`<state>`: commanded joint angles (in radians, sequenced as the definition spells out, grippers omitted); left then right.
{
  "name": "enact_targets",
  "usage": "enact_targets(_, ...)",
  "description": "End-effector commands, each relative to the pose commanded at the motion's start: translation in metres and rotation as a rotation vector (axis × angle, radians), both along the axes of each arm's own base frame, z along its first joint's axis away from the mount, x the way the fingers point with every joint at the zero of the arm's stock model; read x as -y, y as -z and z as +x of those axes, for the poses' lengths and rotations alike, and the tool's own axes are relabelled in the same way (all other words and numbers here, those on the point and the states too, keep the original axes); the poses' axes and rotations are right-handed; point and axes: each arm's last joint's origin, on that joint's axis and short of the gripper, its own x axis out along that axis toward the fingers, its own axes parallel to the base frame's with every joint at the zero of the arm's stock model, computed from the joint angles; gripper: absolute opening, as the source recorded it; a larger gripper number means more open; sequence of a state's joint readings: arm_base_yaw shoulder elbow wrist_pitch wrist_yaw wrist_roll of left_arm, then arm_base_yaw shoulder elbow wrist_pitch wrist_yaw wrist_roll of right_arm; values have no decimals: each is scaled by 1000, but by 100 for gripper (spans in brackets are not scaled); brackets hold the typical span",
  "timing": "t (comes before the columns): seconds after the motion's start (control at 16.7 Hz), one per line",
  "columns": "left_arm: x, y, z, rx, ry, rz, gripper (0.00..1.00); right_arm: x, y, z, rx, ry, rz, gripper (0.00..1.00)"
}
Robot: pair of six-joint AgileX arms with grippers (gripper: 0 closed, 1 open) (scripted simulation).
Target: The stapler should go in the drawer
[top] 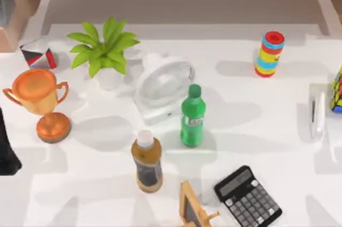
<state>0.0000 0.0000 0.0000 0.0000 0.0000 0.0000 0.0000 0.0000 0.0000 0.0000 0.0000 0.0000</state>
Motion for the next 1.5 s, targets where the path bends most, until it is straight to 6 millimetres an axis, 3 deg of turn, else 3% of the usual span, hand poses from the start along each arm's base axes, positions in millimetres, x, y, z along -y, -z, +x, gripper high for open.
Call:
enact_targets(0.24, 0, 0, 0, 0, 0, 0, 100, 0, -6, 1, 10, -3, -23, 100)
enact_targets(0.54, 0, 0, 0, 0, 0, 0, 100, 5, -48, 17, 50, -17, -203, 100)
enact_targets(0.72, 0, 0, 0, 0, 0, 0, 100, 12, -77, 48, 49, -30, -376, 100)
enact_targets(0.96, 0, 0, 0, 0, 0, 0, 100, 34, -93, 122, 21, -49, -655, 100)
enact_targets(1.08, 0, 0, 0, 0, 0, 0, 100, 54, -84, 166, 5, -56, -806, 100)
enact_targets(1.26, 0, 0, 0, 0, 0, 0, 100, 90, -48, 226, -17, -59, -1033, 100)
enact_targets(1.5, 0, 0, 0, 0, 0, 0, 100, 138, 16, 275, -28, -44, -1309, 100)
